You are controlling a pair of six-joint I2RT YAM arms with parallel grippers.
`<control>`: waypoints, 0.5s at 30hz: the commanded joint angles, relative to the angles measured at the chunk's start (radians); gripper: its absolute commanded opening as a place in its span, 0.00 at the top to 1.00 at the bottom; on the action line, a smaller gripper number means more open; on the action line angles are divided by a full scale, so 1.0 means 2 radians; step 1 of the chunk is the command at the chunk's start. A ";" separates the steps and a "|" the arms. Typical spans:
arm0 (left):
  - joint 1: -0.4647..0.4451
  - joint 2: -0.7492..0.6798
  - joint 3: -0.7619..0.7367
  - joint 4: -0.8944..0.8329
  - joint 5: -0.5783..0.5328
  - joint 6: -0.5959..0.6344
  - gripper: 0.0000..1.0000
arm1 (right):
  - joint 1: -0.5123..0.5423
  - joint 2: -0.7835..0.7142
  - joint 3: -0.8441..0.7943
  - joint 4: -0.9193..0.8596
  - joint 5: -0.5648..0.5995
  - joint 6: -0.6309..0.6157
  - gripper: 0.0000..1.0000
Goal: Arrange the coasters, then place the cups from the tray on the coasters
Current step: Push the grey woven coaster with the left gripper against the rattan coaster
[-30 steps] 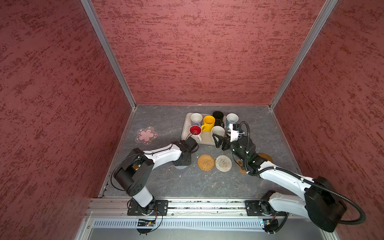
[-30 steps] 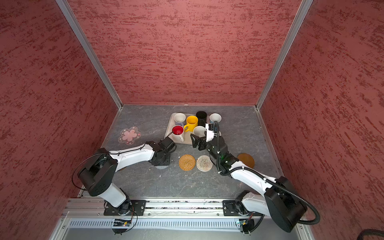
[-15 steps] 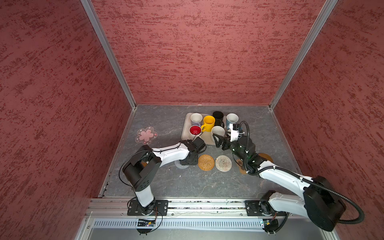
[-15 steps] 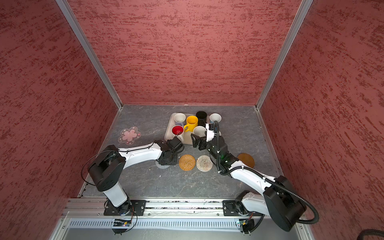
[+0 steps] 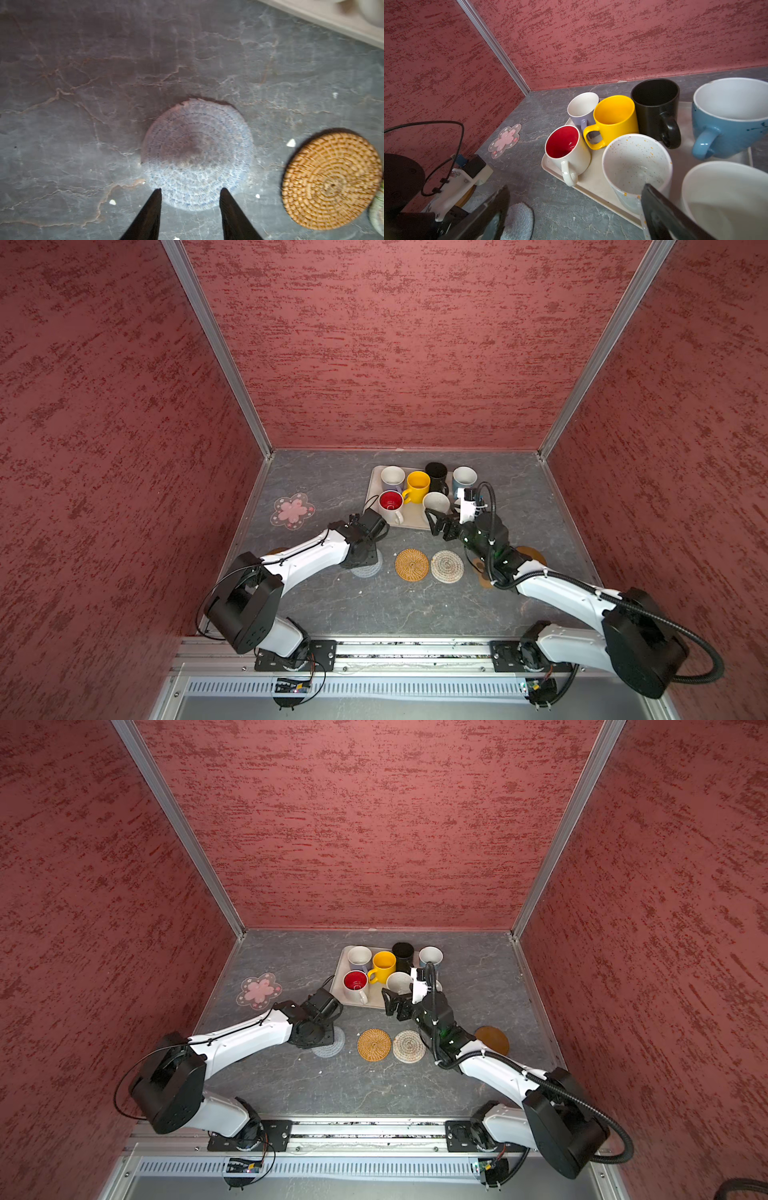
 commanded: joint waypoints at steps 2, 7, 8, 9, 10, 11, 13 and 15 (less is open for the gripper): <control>0.012 0.027 0.001 0.021 0.009 0.017 0.54 | -0.003 0.006 -0.002 0.011 -0.003 0.001 0.01; 0.018 0.063 0.009 0.039 0.016 0.023 0.54 | -0.004 0.007 -0.002 0.012 -0.002 0.001 0.01; 0.018 0.070 0.010 0.043 0.018 0.023 0.54 | -0.004 0.008 -0.002 0.012 -0.002 0.001 0.01; 0.017 0.074 0.011 0.045 0.021 0.023 0.54 | -0.004 0.008 -0.003 0.012 -0.002 0.002 0.01; 0.016 0.080 0.010 0.049 0.023 0.022 0.54 | -0.004 0.009 -0.003 0.012 -0.003 0.002 0.01; 0.014 0.086 0.012 0.052 0.024 0.020 0.54 | -0.005 0.009 -0.002 0.012 -0.003 0.002 0.01; 0.009 0.093 0.013 0.054 0.025 0.018 0.54 | -0.005 0.009 -0.003 0.012 -0.003 0.003 0.01; 0.001 0.099 0.016 0.055 0.026 0.014 0.55 | -0.005 0.009 -0.003 0.012 -0.004 0.004 0.01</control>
